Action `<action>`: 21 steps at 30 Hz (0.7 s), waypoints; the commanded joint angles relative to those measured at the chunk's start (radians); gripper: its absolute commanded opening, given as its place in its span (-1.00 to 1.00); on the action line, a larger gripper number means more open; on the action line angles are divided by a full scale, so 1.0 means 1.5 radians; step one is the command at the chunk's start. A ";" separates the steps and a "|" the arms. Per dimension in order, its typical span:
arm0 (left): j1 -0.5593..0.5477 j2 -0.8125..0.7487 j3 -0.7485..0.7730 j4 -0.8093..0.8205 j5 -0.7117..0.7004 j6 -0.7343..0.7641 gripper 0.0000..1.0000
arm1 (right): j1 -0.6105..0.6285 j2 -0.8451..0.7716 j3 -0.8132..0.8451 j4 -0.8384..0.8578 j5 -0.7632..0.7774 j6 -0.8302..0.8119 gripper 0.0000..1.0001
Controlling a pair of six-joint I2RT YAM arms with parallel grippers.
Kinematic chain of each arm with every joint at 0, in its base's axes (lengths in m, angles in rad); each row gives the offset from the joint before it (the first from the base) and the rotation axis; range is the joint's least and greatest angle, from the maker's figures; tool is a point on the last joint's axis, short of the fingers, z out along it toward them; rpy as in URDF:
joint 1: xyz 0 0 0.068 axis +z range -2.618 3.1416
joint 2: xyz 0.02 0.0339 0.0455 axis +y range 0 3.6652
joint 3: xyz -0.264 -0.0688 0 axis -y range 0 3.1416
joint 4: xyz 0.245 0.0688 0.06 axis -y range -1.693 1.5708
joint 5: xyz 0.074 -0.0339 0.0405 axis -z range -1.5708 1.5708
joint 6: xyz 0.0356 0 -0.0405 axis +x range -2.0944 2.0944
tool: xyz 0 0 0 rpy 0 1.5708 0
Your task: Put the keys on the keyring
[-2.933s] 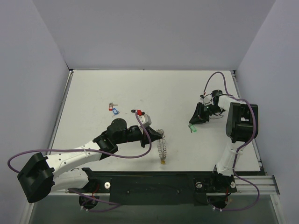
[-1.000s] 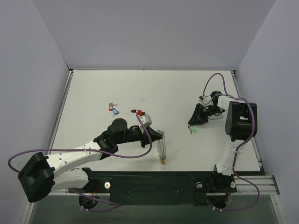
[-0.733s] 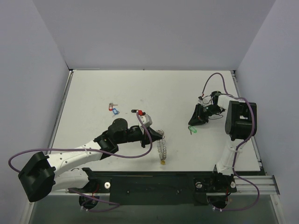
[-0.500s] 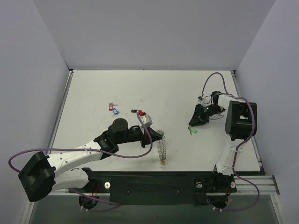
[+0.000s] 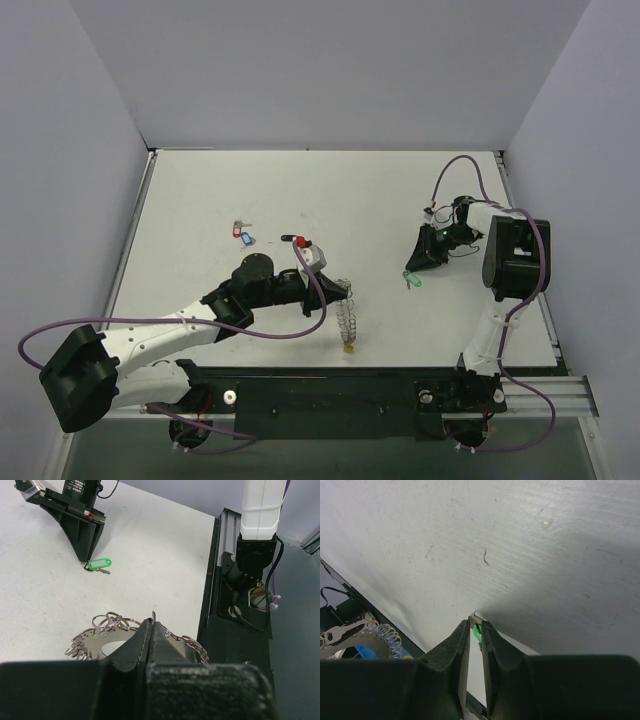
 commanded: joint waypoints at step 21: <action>-0.003 -0.002 0.021 0.030 0.002 -0.006 -1.00 | 0.022 0.012 0.025 -0.032 0.021 0.000 -0.76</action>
